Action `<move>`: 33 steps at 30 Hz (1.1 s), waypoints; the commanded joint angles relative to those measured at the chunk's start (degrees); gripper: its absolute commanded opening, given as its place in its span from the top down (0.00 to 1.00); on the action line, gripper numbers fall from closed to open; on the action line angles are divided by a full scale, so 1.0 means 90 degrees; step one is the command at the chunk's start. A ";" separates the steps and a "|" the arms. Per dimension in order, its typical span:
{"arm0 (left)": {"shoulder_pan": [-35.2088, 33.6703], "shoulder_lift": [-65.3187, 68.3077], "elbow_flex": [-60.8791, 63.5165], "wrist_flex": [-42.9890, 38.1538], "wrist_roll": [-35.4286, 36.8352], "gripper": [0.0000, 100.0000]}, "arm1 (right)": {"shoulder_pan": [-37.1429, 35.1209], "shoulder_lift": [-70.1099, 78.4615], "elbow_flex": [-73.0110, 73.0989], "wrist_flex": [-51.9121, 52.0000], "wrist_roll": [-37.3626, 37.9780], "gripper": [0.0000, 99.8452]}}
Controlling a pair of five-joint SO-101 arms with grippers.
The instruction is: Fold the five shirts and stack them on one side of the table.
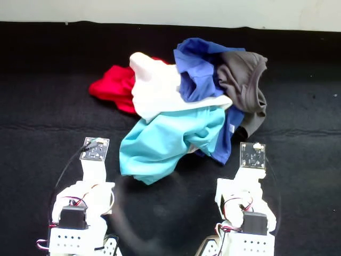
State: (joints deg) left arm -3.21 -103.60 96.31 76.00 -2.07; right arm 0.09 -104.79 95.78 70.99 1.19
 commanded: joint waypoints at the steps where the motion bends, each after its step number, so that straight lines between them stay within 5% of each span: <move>1: 0.0054 -0.0005 0.0083 0.0059 0.0029 0.99 | -0.0015 -0.0005 0.0825 -0.0054 0.0000 0.99; 24: 0.0083 -0.0015 0.0083 0.0020 0.0010 0.99 | -0.0015 -0.0005 0.0825 -0.0054 0.0000 0.99; 33: -0.1324 -0.0015 -0.0601 -0.3497 0.0039 0.99 | -0.0015 -0.0005 0.0825 -0.0054 0.0000 0.99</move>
State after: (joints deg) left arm -10.59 -103.60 94.81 54.55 -2.15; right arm 0.09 -104.79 95.78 70.99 1.19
